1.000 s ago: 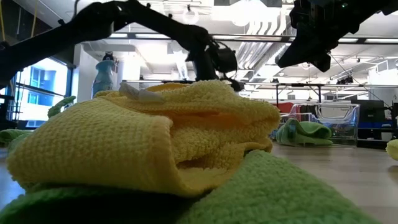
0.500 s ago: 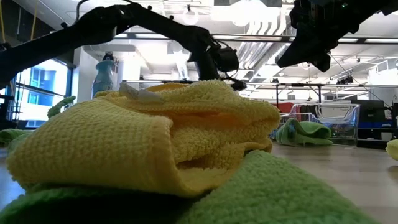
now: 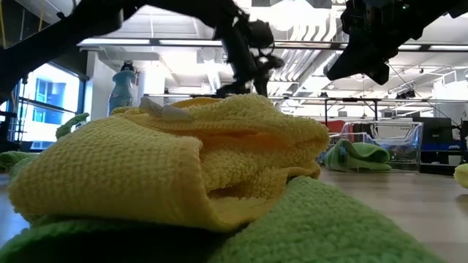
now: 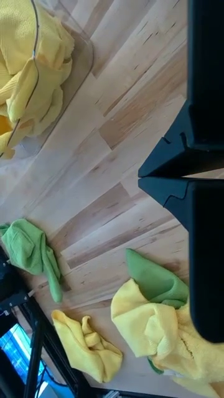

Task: Sort microfiber towel by color & place in baskets
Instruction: Put the right yellow microfiber cloth into the left transparent bin

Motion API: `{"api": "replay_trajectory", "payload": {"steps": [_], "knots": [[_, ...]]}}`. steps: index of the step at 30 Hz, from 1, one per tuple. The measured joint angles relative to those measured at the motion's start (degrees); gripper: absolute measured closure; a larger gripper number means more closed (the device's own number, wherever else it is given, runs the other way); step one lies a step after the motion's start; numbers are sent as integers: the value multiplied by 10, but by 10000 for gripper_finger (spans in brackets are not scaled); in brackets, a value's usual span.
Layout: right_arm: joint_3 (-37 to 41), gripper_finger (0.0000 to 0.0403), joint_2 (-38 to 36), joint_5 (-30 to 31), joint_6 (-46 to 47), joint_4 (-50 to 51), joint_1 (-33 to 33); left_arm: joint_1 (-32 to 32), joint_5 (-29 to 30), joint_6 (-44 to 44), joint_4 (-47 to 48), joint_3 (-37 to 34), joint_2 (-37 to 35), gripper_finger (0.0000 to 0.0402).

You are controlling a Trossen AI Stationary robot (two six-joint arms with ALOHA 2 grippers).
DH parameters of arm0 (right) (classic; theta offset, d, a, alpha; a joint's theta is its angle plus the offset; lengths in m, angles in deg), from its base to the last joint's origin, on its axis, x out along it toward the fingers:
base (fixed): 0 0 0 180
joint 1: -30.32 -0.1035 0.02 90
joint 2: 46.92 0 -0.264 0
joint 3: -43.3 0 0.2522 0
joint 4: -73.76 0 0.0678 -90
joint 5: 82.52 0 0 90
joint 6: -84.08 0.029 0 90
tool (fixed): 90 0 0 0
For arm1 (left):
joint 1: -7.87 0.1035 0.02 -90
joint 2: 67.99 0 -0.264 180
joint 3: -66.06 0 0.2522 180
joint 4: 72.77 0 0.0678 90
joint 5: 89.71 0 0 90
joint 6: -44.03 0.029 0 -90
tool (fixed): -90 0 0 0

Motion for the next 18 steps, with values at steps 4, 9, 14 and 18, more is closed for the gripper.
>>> {"api": "replay_trajectory", "payload": {"steps": [4, 9, 14, 18], "knots": [[0, 403, 0, -5, 0, 2, 0, -32, 66, 57, 30, 1, -36, 275], [0, 403, 0, -12, 0, 3, 0, -87, 142, 116, 58, 1, -73, 275], [0, 403, 0, -28, 0, 4, 0, -132, 153, 138, 87, 1, -94, 275], [0, 403, 0, -30, 0, 7, 0, -161, 161, 140, 98, -2, -100, 275]]}}
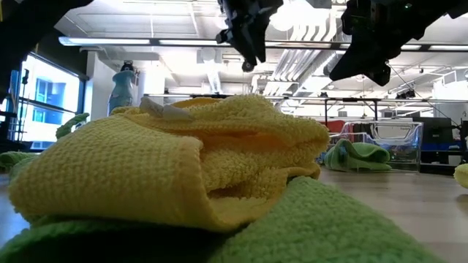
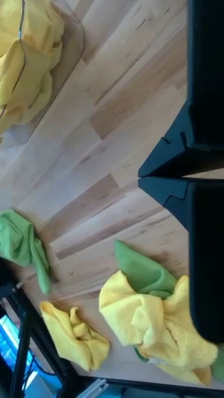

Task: Sort microfiber towel by color & place in baskets
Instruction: Put the right yellow microfiber cloth into the left transparent bin

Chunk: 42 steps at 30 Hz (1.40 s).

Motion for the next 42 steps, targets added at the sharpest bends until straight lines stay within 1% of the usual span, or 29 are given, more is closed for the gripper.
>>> {"api": "replay_trajectory", "payload": {"steps": [4, 7, 11, 16, 19, 23, 27, 31, 34, 38, 42], "knots": [[0, 403, 0, 0, 0, 1, 0, -40, -1, 0, -18, -31, -13, 275], [0, 403, 0, -6, 0, 1, 0, -72, -2, -12, -78, -95, -33, 275], [0, 403, 0, -24, 3, 1, 0, -108, -2, -58, -187, -229, -78, 275], [0, 403, 0, -53, 17, 1, 0, -142, -10, -136, -318, -419, -176, 275], [0, 403, 0, -65, 30, 1, 0, -164, -8, -153, -405, -522, -244, 275], [0, 403, 0, -73, 44, -1, 0, -192, -4, -156, -494, -642, -326, 275], [0, 403, 0, -65, 86, 0, -23, -212, -4, -156, -559, -742, -404, 275], [-8, 403, 3, -19, 157, 10, -65, -226, -7, -161, -615, -830, -479, 275], [-41, 403, 11, 8, 207, 67, -100, -235, -7, -160, -645, -885, -538, 275], [-118, 403, 38, 30, 294, 212, -143, -244, -9, -155, -651, -941, -608, 275], [-205, 403, 88, 39, 393, 356, -183, -244, -18, -137, -650, -977, -671, 275]]}}
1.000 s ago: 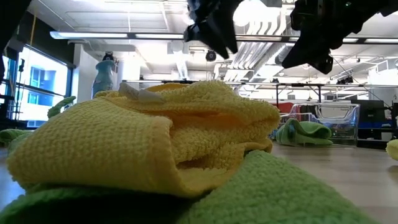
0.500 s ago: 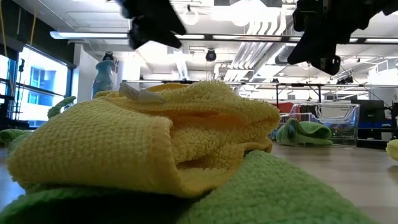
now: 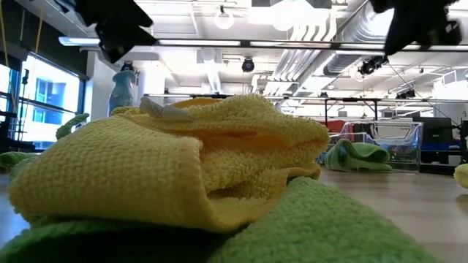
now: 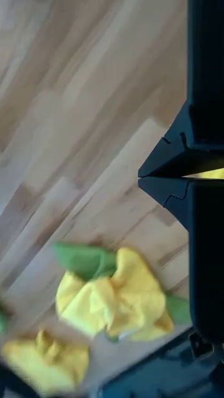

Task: Sort microfiber towel by color & place in baskets
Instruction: Put the right yellow microfiber cloth into the left transparent bin

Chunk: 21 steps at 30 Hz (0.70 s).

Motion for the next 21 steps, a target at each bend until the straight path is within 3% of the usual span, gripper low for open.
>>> {"api": "replay_trajectory", "payload": {"steps": [9, 15, 21], "knots": [[-173, 403, 156, -75, 190, 184, -92, 0, -2, 67, 71, -22, -110, 275], [-227, 391, 229, -102, 307, 188, -136, 0, -2, 74, 115, -22, -147, 275], [-233, 334, 281, -117, 372, 161, -155, 0, -1, 73, 137, -22, -160, 275]]}}
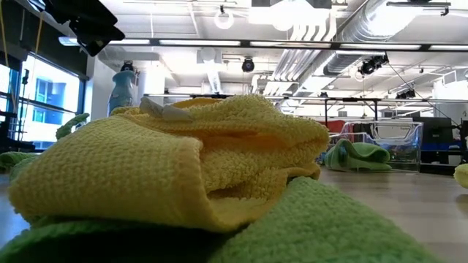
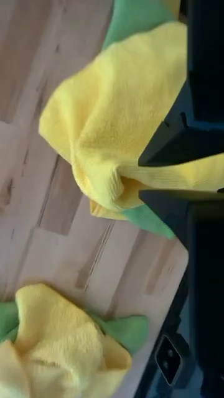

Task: Sort microfiber towel by color & place in baskets
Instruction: Put the right yellow microfiber cloth into the left transparent bin

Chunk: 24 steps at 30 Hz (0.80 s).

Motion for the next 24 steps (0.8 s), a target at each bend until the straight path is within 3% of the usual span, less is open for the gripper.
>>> {"api": "replay_trajectory", "payload": {"steps": [7, 13, 19, 24], "knots": [[0, 261, 58, -10, 21, -19, 0, 0, 0, 4, 1, 0, 0, 275], [0, 233, 113, -24, 30, -19, 6, 0, -10, -1, 1, 0, 0, 275], [1, 245, 157, -24, 26, -34, 10, 0, -15, -1, 1, 0, 1, 275], [6, 307, 176, -21, 25, -54, 10, 0, -15, -3, 1, 0, 1, 275]]}}
